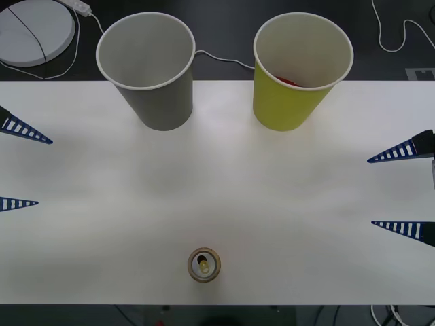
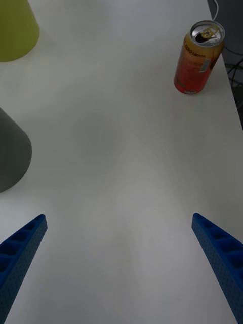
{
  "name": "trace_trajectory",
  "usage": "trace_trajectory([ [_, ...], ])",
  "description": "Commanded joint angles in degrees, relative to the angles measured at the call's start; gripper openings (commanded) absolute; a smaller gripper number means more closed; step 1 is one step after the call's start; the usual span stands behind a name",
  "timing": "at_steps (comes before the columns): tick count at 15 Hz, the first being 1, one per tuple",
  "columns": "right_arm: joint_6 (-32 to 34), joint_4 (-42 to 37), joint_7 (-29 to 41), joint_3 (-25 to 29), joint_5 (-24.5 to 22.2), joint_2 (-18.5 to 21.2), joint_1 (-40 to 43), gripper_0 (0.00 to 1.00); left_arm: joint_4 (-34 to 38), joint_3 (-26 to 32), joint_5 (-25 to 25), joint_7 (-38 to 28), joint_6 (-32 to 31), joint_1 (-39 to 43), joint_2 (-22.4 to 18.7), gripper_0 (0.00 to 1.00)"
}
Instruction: Put the can into the green bin and the plastic bottle into the gray bin
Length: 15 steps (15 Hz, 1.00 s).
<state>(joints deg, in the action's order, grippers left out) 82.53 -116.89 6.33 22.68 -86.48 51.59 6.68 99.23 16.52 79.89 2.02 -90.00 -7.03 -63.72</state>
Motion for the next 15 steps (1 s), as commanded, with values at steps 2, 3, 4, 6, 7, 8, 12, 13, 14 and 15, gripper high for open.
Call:
trace_trajectory([
  [2,0.0,0.0,0.0,0.0,0.0,0.0,0.0,1.0,0.0,0.0,0.0,0.0,0.0,0.0,0.0,1.0],
  [3,0.0,0.0,0.0,0.0,0.0,0.0,0.0,1.0,0.0,0.0,0.0,0.0,0.0,0.0,0.0,1.0],
  [4,0.1,0.4,0.0,-0.7,0.3,-0.4,0.8,1.0,0.0,0.0,0.0,0.0,0.0,0.0,0.0,1.0],
  [6,-0.3,0.4,-0.3,-1.0,0.6,-0.3,0.6,1.0,0.0,0.0,0.0,0.0,0.0,0.0,0.0,1.0],
  [7,-0.4,0.5,-0.4,-1.0,0.6,-0.2,0.6,1.0,0.0,0.0,0.0,0.0,0.0,0.0,0.0,1.0],
  [8,-0.4,0.7,-0.7,-1.1,0.6,-0.3,0.6,1.0,0.0,0.0,0.0,0.0,0.0,0.0,0.0,1.0],
  [12,-0.4,3.9,-6.3,-2.6,1.5,-0.3,0.2,1.0,0.0,0.0,0.0,0.0,0.0,0.0,0.0,1.0],
  [13,-0.4,5.2,-8.5,-3.3,2.3,-0.3,0.1,1.0,0.0,0.0,0.0,0.0,0.0,0.0,0.0,1.0],
  [14,-0.4,6.2,-10.6,-4.0,3.1,-0.3,0.1,1.0,0.0,0.0,0.0,0.0,0.0,0.0,0.0,1.0],
  [15,-0.4,7.7,-13.0,-5.2,4.3,-0.3,-0.2,1.0,0.0,0.0,0.0,0.0,0.0,0.0,0.0,1.0],
])
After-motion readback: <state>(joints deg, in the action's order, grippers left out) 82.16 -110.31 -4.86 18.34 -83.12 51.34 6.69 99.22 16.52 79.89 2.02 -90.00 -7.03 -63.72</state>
